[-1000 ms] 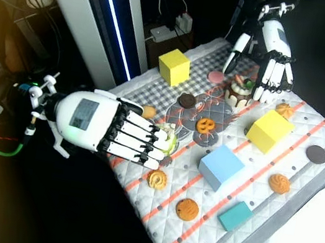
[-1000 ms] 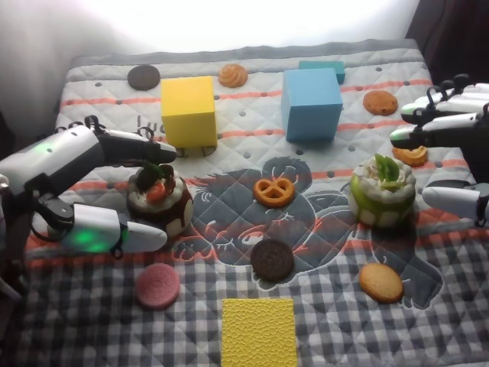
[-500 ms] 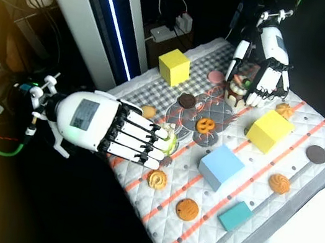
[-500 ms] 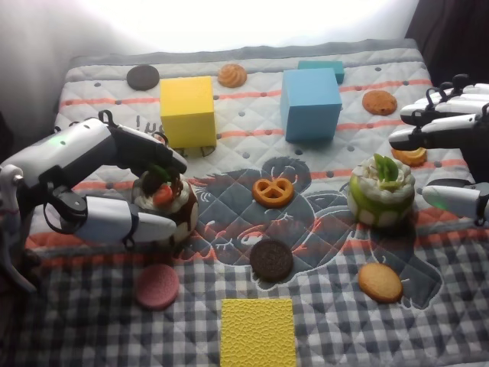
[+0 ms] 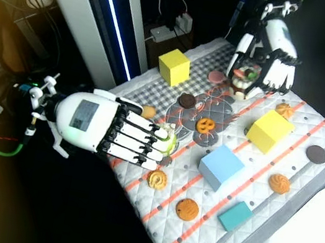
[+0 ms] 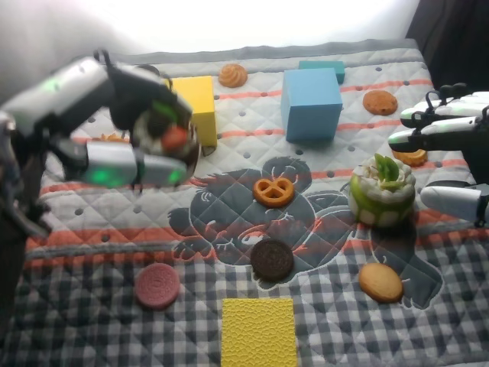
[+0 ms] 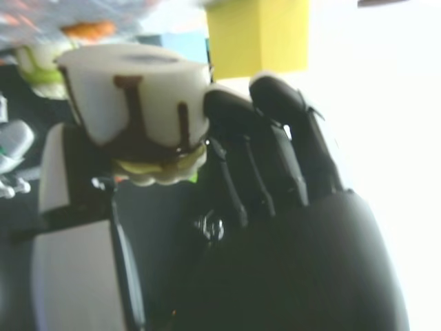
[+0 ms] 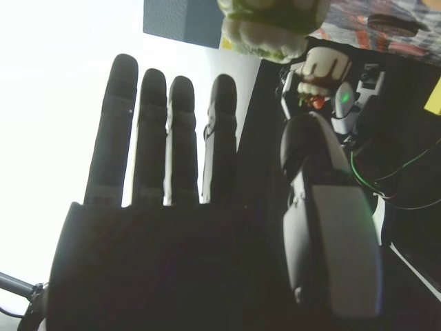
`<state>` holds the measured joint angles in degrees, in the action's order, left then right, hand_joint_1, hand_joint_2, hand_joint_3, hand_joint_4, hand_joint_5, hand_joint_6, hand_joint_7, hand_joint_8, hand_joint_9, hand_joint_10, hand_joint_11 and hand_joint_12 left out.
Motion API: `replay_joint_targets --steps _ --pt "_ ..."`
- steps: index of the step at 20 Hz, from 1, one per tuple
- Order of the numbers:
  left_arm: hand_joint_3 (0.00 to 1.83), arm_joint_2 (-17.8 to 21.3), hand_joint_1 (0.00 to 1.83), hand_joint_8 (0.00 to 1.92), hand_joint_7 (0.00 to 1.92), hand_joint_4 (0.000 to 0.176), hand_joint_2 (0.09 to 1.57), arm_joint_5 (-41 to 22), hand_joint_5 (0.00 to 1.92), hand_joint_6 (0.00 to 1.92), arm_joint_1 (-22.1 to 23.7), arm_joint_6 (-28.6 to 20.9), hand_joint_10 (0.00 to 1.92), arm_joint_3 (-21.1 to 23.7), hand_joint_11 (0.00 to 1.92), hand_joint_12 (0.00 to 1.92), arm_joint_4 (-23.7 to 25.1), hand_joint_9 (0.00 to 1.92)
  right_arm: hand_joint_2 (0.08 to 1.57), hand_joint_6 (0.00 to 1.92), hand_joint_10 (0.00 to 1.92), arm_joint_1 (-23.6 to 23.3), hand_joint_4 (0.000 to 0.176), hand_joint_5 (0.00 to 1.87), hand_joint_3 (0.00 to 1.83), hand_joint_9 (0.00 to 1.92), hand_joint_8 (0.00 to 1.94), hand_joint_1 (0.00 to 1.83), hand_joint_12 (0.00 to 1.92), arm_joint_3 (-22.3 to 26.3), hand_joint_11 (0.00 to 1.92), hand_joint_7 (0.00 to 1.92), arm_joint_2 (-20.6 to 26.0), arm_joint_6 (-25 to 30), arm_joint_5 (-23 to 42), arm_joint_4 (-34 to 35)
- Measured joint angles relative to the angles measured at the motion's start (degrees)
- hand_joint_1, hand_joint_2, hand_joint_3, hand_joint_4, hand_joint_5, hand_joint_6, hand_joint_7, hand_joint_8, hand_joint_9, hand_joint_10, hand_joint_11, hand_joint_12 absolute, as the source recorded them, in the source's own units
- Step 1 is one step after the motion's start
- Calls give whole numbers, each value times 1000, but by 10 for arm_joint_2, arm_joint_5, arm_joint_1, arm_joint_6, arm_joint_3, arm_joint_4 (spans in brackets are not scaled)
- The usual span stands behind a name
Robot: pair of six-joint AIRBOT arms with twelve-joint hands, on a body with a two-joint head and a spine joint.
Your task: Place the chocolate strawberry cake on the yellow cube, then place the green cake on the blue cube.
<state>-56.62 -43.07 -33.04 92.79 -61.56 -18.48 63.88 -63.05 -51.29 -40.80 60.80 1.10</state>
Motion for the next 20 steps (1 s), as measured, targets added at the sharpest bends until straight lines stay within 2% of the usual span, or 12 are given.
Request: replay_joint_targets --steps 3,4,6,7,9,10,11,12,14,15,18,20 --pt "0 -23 1227 1116 986 0 1104 16 1027 823 37 0 1179 -35 477 1687 -6 777 1258 4 6 0 38 629 0 435 7 361 56 0 453 446 -4 0 0 2" --pt "2 -34 1219 1083 986 13 1108 31 998 901 51 0 1143 -52 472 1665 -9 788 1256 4 5 0 33 631 0 437 6 351 56 -1 458 449 -5 0 0 0" --pt "0 -48 1227 1073 1014 0 1107 51 982 893 73 1 1142 -80 552 1679 -18 839 1256 2 1 0 31 628 0 431 4 348 52 -1 454 447 -5 0 0 0" --pt "1 -56 1222 1073 1008 0 1111 57 968 926 85 1 1155 -95 462 1720 -23 806 1255 3 4 0 28 634 0 441 5 363 53 -2 461 456 -5 0 0 0" --pt "0 -70 1220 1073 999 4 1112 66 969 937 101 0 1174 -120 510 1710 -33 821 1259 1 10 0 32 630 1 458 6 362 56 -6 471 461 -7 0 1 0" --pt "0 -79 1219 1058 1003 7 1113 77 961 955 107 0 1137 -135 499 1669 -37 808 1255 0 4 0 46 628 0 446 4 356 48 -8 454 461 -7 0 1 0" --pt "0 -91 1229 1060 1024 0 1107 89 971 907 110 1 1147 -153 464 1700 -47 814 1257 0 4 0 38 627 0 448 7 359 48 -10 455 468 -9 0 1 0" --pt "1 -98 1224 1069 1009 0 1108 102 976 917 114 2 1177 -163 396 1761 -52 798 1257 4 8 0 18 643 0 466 10 376 55 -12 475 486 -12 0 1 -1" --pt "1 -110 1228 1121 1005 0 1121 111 931 944 116 2 1251 -173 268 1842 -54 746 1267 4 11 -2 6 646 4 481 9 372 58 -14 489 496 -15 0 0 -5" --pt "0 -113 1233 1174 991 0 1126 115 931 915 117 1 1321 -176 194 1905 -56 709 1265 4 10 -2 5 647 3 483 8 372 57 -14 487 497 -16 0 1 -6" --pt "0 -125 1243 1179 1002 0 1122 119 942 874 114 1 1349 -189 375 1864 -70 749 1266 4 11 -6 2 652 2 497 8 383 58 -16 496 508 -18 0 0 -8" --pt "0 -133 1231 1064 1034 0 1110 125 946 924 106 2 1122 -202 168 1705 -81 750 1268 2 8 -6 8 652 1 506 4 359 60 -19 510 511 -19 0 0 -10"
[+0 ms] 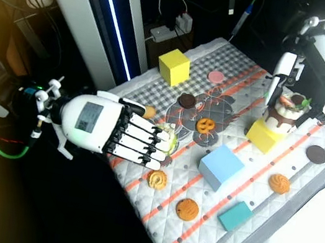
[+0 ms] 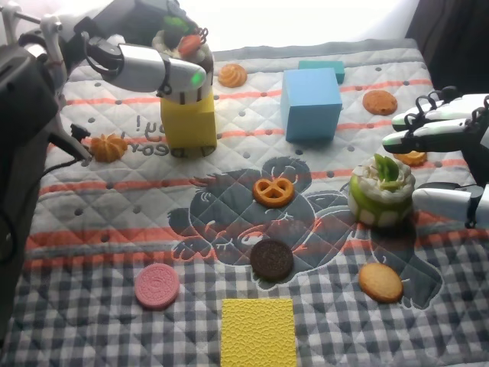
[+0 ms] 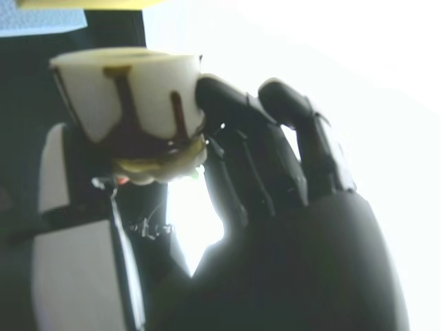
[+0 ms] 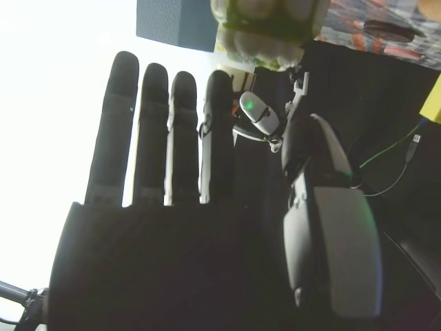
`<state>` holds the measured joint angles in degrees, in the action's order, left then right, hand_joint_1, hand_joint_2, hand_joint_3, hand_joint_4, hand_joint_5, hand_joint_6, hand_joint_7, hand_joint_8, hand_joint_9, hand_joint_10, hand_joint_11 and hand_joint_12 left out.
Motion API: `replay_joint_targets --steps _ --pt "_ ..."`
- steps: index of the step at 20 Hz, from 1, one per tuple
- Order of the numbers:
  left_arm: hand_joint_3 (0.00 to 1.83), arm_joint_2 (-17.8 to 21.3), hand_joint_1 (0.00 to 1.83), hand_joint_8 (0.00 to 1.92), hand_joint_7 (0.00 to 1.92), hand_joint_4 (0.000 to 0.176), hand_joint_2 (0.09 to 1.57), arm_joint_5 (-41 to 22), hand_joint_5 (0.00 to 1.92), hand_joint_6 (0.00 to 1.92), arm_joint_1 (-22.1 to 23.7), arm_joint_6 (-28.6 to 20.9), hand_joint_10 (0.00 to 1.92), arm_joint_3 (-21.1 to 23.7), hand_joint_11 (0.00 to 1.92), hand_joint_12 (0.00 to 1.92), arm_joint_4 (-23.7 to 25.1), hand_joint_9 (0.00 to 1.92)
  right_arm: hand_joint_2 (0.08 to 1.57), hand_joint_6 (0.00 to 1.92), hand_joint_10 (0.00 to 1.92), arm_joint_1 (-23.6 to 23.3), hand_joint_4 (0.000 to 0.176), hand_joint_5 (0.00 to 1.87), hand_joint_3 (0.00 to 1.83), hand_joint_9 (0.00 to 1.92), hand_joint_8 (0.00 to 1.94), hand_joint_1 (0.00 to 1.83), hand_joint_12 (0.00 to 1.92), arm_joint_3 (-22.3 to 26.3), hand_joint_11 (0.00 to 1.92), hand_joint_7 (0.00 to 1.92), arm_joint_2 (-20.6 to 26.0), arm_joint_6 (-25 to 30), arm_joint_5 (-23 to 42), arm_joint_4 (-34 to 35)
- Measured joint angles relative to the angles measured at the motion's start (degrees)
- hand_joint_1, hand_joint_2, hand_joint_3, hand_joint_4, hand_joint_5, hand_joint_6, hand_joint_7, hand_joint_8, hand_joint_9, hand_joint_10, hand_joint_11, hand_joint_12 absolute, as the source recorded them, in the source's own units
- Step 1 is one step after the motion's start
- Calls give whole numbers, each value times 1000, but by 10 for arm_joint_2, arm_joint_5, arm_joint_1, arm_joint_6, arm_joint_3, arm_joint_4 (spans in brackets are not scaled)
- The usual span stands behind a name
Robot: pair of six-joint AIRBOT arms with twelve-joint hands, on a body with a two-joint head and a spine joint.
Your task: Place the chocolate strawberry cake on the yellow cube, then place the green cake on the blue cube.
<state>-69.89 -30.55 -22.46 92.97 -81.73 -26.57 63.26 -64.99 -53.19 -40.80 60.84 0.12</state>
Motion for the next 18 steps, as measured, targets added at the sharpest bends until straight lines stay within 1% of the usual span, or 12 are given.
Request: replay_joint_targets --steps 2,4,5,6,7,8,9,10,11,13,17,18 --pt "1 0 1231 1098 1023 0 1112 5 954 897 -7 0 1077 0 104 1675 -7 744 1271 1 7 -2 8 651 2 505 1 363 57 -1 507 505 0 0 -2 -1" --pt "0 -4 1067 962 931 61 1104 -1 988 966 -13 -2 1158 -4 82 1667 -15 736 1258 0 0 -10 31 619 0 420 0 375 28 -2 447 442 -1 0 -3 -4" --pt "0 -4 1058 936 907 72 1103 -3 987 968 -15 -3 1154 -4 105 1669 -16 735 1254 0 0 -12 54 576 0 340 0 383 5 -2 364 376 -1 0 2 -7" --pt "0 -5 1025 920 884 153 1103 -6 978 980 -16 -3 1181 -4 112 1675 -19 708 1245 0 0 -12 83 534 0 289 0 318 1 -2 311 321 -1 0 5 -9" --pt "0 -5 996 941 844 171 1124 -8 932 1048 -17 -3 1210 -4 85 1693 -20 676 1240 0 0 -12 95 510 0 268 0 284 0 -2 282 299 -1 0 7 -9" --pt "0 -5 986 947 826 175 1129 -11 918 1071 -19 -3 1211 -4 65 1702 -21 665 1242 0 2 -12 104 494 0 270 0 244 0 -2 270 295 -1 0 9 -10" --pt "0 -5 894 977 796 42 1020 -12 809 723 -21 -4 1206 -4 27 1673 -24 645 1250 1 3 -12 104 491 2 274 1 256 2 -2 274 298 -1 0 10 -9" --pt "0 -5 865 1000 777 10 990 -12 824 533 -21 -4 1196 -4 19 1656 -24 635 1254 0 2 -12 105 484 2 275 2 276 4 -2 277 300 -1 0 10 -8" --pt "0 -5 840 1030 754 13 977 -12 838 431 -23 -4 1200 -2 43 1646 -24 631 1253 1 2 -12 97 485 1 275 3 294 5 -2 279 307 -1 0 10 -8" --pt "0 -3 808 1010 722 13 955 -18 821 196 -29 -4 1268 5 53 1701 -26 604 1250 0 5 -12 105 481 1 290 3 295 18 -2 312 314 -1 0 10 -9" --pt "0 4 760 1031 657 36 945 -16 706 59 -35 -3 1341 12 28 1734 -25 543 1245 4 8 -12 95 495 0 306 5 324 26 -2 332 327 -1 0 10 -8" --pt "0 7 760 1009 635 37 942 -16 679 37 -35 -3 1318 14 54 1716 -25 547 1254 5 3 -12 82 499 2 298 4 331 18 -1 313 326 -1 0 11 -9"
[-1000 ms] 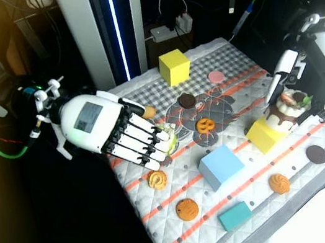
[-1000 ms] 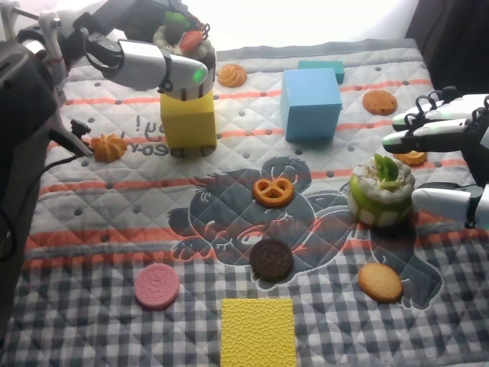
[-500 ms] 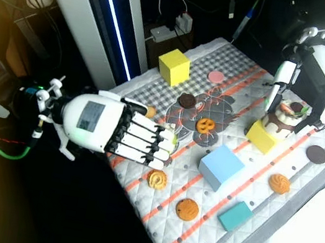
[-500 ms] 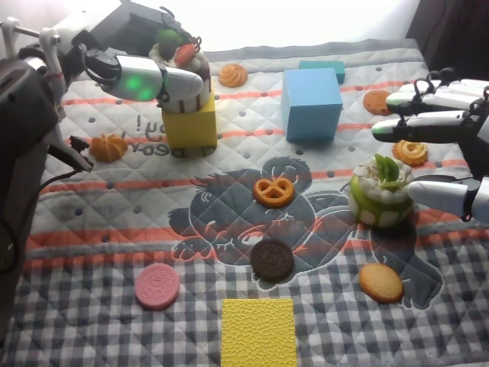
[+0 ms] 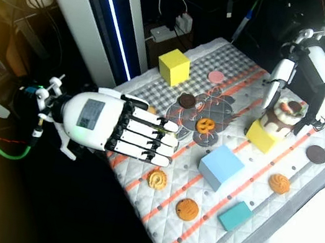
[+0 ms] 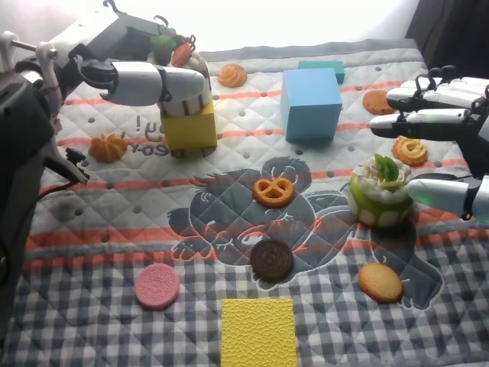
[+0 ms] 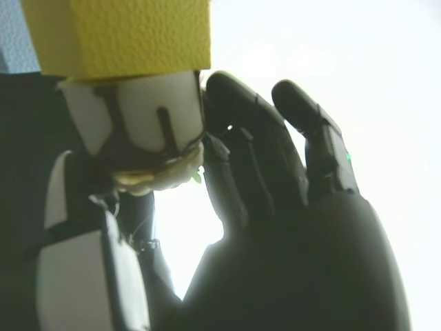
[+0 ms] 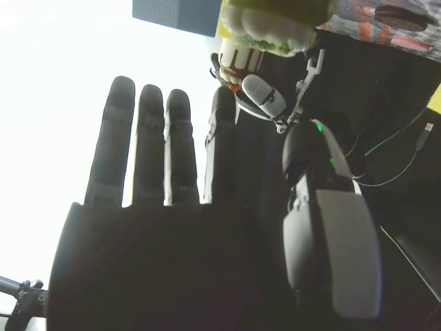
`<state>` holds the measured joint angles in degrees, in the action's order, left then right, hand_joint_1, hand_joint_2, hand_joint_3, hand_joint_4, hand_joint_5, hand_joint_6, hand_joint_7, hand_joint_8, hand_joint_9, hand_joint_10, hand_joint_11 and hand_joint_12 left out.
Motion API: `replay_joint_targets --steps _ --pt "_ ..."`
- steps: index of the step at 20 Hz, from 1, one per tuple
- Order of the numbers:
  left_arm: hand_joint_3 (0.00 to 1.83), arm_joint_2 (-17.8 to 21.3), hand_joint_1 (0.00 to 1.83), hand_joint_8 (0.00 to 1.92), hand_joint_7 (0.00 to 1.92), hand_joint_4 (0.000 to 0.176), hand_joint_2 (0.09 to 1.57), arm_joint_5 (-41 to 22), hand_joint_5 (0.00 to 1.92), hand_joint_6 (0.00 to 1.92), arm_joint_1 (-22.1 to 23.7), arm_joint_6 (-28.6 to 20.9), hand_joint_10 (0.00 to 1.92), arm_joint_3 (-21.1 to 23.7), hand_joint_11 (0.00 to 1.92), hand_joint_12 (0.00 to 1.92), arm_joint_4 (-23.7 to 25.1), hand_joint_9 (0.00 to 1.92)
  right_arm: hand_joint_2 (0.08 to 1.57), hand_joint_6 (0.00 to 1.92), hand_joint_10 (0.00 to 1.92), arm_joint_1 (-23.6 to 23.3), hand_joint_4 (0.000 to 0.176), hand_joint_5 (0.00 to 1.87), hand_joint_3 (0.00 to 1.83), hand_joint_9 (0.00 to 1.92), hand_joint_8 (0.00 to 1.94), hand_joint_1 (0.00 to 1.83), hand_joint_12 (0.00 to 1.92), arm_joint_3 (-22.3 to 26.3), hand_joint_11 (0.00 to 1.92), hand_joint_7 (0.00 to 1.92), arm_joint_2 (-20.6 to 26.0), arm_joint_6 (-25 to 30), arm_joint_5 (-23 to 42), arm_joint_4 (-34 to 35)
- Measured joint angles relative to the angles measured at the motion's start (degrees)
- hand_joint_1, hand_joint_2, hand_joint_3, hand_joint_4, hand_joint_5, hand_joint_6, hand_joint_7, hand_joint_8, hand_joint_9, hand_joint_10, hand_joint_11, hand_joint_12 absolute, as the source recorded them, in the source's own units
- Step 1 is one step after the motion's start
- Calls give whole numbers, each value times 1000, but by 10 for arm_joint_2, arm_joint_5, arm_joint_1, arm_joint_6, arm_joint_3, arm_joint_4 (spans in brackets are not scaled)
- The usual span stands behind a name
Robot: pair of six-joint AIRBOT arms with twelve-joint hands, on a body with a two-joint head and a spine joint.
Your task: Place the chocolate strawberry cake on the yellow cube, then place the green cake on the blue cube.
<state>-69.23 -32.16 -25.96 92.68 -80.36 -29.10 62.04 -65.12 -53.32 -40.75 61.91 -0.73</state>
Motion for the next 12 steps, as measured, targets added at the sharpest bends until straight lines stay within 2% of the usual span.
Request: replay_joint_targets --steps 1,3,5,6,7,8,9,10,11,12 --pt "0 2 782 992 625 30 939 0 671 24 0 0 1301 3 75 1725 2 568 1252 8 5 0 71 506 1 302 4 329 20 0 320 327 0 0 0 0" --pt "0 2 777 918 623 38 932 0 658 8 0 1 1223 5 92 1684 2 581 1251 6 2 0 66 510 0 299 3 349 18 0 315 329 0 0 0 0" --pt "0 6 789 814 622 42 919 0 636 0 0 0 1159 12 109 1657 9 579 1251 2 5 0 83 504 0 312 4 326 26 0 334 337 0 0 0 0" --pt "0 7 780 776 595 58 903 0 551 0 -1 0 1126 12 92 1671 10 558 1252 2 3 0 77 506 1 309 3 325 24 0 331 337 0 0 0 0" --pt "0 10 787 683 552 68 885 0 433 0 -2 1 1027 15 35 1659 11 526 1252 3 2 0 61 509 0 294 1 379 18 0 317 333 0 1 0 0" --pt "0 12 795 436 561 83 861 0 333 0 -5 1 743 16 2 1508 12 530 1253 1 3 0 68 506 0 294 1 377 21 0 325 335 0 1 -1 0" --pt "0 12 795 436 561 83 861 1 333 0 -7 1 743 17 2 1508 12 530 1253 1 3 0 68 506 0 294 1 377 21 0 325 335 0 1 0 0" --pt "0 12 801 296 567 80 851 6 312 0 -7 1 621 19 0 1425 12 500 1252 1 3 0 61 509 0 298 0 333 23 0 331 332 0 1 0 0" --pt "0 12 800 201 585 83 845 7 305 0 -7 1 583 18 0 1422 12 487 1254 4 4 0 45 517 1 304 2 334 25 0 336 338 0 1 0 0" --pt "0 12 790 138 604 87 842 6 301 0 -7 1 590 18 0 1426 12 474 1252 6 7 0 40 526 0 315 4 348 28 0 344 344 0 1 0 0"
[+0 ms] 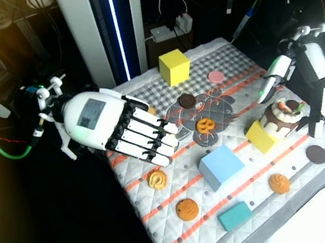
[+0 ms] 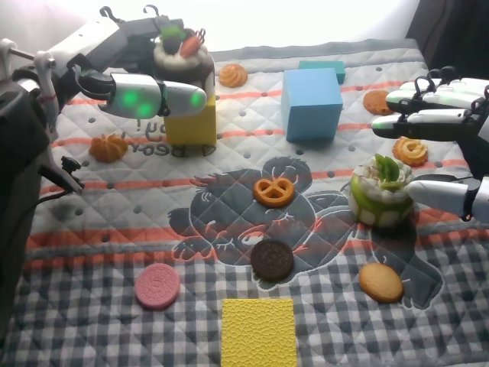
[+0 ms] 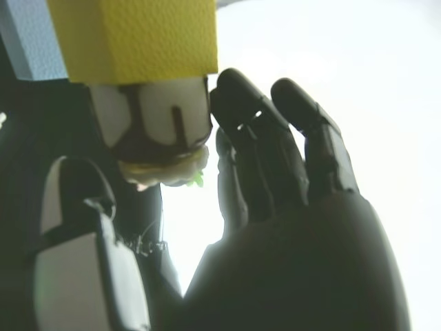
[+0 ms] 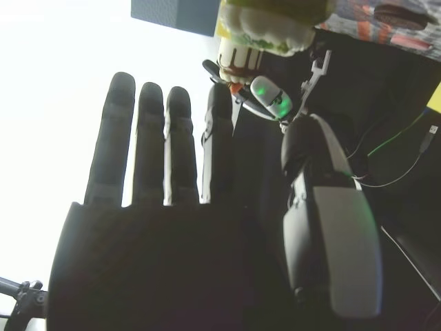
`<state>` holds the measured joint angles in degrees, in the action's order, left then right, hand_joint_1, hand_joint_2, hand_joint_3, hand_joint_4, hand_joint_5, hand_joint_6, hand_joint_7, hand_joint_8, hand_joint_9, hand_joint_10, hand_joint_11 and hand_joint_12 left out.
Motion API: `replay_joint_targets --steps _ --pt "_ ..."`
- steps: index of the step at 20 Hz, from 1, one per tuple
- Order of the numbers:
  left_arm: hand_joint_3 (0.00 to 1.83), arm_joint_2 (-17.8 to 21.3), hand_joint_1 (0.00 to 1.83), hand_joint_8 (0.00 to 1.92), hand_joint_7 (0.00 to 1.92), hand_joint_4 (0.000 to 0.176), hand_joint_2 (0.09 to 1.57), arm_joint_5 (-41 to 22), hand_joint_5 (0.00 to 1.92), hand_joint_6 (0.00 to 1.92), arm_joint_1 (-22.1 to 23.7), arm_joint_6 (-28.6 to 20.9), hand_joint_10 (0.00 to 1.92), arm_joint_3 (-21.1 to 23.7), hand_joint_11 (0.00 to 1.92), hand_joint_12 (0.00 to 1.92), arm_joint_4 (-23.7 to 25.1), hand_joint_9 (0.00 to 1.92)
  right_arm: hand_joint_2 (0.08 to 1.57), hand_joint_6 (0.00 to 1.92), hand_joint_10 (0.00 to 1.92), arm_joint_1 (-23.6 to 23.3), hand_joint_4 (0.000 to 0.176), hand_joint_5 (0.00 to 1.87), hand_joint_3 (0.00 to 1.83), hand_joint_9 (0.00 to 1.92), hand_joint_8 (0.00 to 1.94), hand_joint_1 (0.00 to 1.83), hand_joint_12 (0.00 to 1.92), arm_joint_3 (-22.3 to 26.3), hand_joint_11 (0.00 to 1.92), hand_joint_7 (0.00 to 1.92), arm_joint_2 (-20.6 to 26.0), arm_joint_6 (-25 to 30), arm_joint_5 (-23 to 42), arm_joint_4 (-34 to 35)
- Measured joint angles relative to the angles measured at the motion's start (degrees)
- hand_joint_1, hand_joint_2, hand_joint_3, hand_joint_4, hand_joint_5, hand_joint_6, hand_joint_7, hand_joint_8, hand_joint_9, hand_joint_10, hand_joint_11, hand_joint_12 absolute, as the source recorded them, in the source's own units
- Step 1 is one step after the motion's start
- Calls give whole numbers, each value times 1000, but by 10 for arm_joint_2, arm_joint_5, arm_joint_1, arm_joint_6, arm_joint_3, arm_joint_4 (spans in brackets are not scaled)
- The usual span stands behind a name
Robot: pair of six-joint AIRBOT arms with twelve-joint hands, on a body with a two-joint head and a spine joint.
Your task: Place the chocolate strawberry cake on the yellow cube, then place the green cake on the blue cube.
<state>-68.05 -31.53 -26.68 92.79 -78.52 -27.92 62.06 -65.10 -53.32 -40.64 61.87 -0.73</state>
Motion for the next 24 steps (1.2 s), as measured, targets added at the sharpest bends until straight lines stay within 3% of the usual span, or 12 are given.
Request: replay_joint_targets --steps 3,5,9,12,13,14,15,16,17,18,20,24 --pt "0 1 811 69 561 101 837 2 252 0 0 0 544 4 0 1348 0 426 1257 2 1 0 26 525 1 309 0 356 22 0 336 332 0 0 0 0" --pt "2 8 805 0 460 110 841 -1 145 0 0 0 272 12 0 1161 3 425 1261 3 3 0 14 531 1 315 2 381 24 0 343 340 0 0 0 1" --pt "0 17 805 0 443 113 835 -10 129 0 -1 0 194 23 0 1159 5 436 1262 3 4 0 13 535 1 319 2 396 25 0 349 343 0 0 0 1" --pt "1 27 763 0 409 139 841 -25 101 0 -7 0 175 38 0 1164 12 410 1254 0 0 0 15 522 0 302 0 417 15 0 328 333 0 0 0 3" --pt "2 30 758 0 350 156 847 -27 90 1 -8 0 150 42 0 1111 10 363 1253 4 2 0 1 529 0 305 3 421 17 0 333 340 0 0 0 3" --pt "2 35 783 0 278 159 852 -32 82 1 -9 0 120 48 0 1020 12 319 1247 1 0 0 12 523 0 298 1 418 16 0 329 337 0 0 0 5" --pt "0 43 802 1 30 175 842 -49 3 0 -16 0 28 59 0 366 14 41 1233 0 0 0 29 491 0 275 0 456 4 0 302 318 -1 0 0 5" --pt "0 50 802 1 30 175 842 -59 3 0 -22 0 28 68 0 366 14 41 1233 0 0 0 29 491 0 275 0 456 4 0 302 318 -2 0 0 5" --pt "1 61 810 0 5 176 846 -70 0 0 -30 0 5 82 0 104 14 7 1222 0 0 0 29 487 0 265 0 470 0 0 293 311 -3 0 -1 5" --pt "0 76 698 0 0 176 844 -83 0 0 -40 0 0 102 0 3 16 0 1168 1 2 -1 46 491 0 271 0 499 11 0 314 304 -5 0 -3 6" --pt "0 103 696 0 0 176 831 -114 0 0 -62 -1 0 137 0 0 32 0 1144 1 3 -4 34 494 0 276 0 510 17 0 325 304 -6 0 -12 5" --pt "0 171 529 0 0 176 786 -203 0 0 -134 -1 0 219 0 0 50 0 1106 4 0 -28 74 399 0 194 0 562 0 -19 218 237 -24 0 -59 -6"
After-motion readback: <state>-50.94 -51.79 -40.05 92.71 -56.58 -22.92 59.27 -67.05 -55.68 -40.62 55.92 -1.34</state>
